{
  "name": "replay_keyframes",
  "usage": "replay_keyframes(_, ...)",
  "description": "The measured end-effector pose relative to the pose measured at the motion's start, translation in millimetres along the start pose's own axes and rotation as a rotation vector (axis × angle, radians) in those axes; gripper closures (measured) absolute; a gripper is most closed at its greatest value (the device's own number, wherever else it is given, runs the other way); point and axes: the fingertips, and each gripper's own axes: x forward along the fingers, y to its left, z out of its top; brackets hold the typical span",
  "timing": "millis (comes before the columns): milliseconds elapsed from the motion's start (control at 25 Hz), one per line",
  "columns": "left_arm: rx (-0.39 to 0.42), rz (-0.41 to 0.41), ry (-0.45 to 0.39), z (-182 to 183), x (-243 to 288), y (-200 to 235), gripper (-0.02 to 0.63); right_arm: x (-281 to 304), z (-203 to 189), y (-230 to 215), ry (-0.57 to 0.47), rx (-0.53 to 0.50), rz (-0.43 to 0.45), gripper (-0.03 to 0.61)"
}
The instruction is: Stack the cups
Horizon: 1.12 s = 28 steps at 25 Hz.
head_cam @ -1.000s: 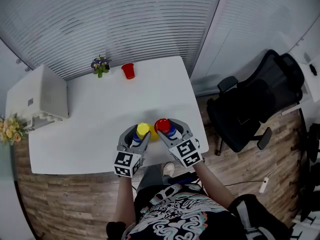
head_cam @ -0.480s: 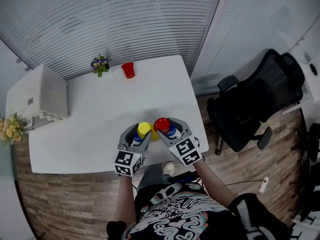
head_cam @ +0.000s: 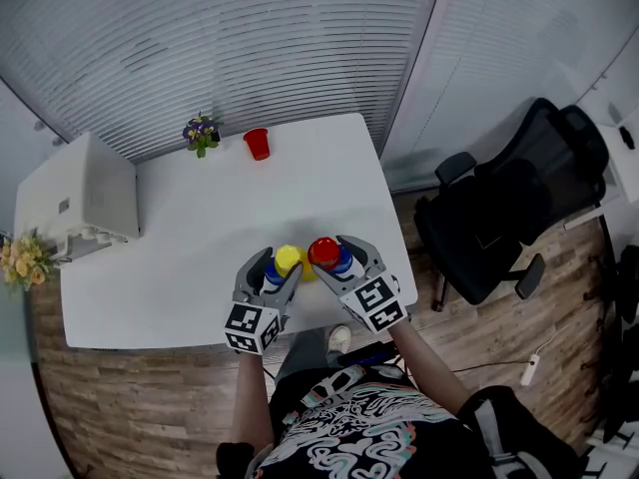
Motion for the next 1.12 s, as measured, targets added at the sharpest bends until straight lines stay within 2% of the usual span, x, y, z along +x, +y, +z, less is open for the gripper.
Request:
replay_keyframes(560,0.000,0.045,-0.130,54.2,-23.3,22.8,0.339,-34.4,18.5,-11.3,-0.081,0.060,-0.025,0.282)
replay_keyframes(760,0.062,0.043,-0.109,67.5,-21.6,25.4,0.338,-47.1,25.1,-19.6,-0.115,0.099,-0.034,0.282)
replay_keyframes(920,0.151,0.070,-0.090,82.1,-21.4,47.5,0.339,-48.8,29.7,-30.1,-0.134,0.127,-0.060,0.285)
replay_keyframes(1120,0.248,0.070,0.000,79.7,-7.0,87.4,0.339,-50.8,26.1,-51.2,-0.143,0.170,-0.135,0.294)
